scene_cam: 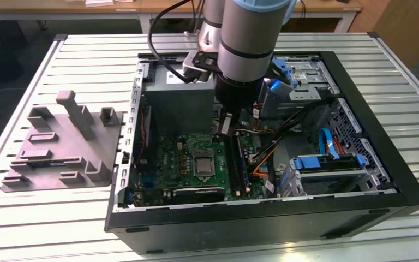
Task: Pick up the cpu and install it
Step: 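Install the first cpu locking lever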
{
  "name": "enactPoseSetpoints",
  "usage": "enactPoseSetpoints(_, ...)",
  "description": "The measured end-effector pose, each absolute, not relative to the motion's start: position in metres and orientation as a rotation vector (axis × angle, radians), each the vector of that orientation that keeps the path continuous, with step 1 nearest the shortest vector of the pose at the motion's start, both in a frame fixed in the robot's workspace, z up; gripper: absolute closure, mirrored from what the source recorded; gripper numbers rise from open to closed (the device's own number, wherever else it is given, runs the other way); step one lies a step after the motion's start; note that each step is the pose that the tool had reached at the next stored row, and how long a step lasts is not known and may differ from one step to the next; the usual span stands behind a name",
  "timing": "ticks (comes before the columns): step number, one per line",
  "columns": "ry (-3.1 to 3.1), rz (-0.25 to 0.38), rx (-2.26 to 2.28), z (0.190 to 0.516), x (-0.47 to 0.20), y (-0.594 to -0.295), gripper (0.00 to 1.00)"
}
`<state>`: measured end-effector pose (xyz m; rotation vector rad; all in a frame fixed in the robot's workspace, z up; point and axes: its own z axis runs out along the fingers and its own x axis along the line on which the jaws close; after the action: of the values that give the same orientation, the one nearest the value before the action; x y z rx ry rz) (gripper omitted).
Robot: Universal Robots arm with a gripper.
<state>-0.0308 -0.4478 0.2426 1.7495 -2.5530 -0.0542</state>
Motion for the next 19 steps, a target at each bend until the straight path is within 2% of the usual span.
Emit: enactPoseSetpoints(19, -2.553, -0.054, 1.749, 0.239, -0.036, -0.421, 0.89)
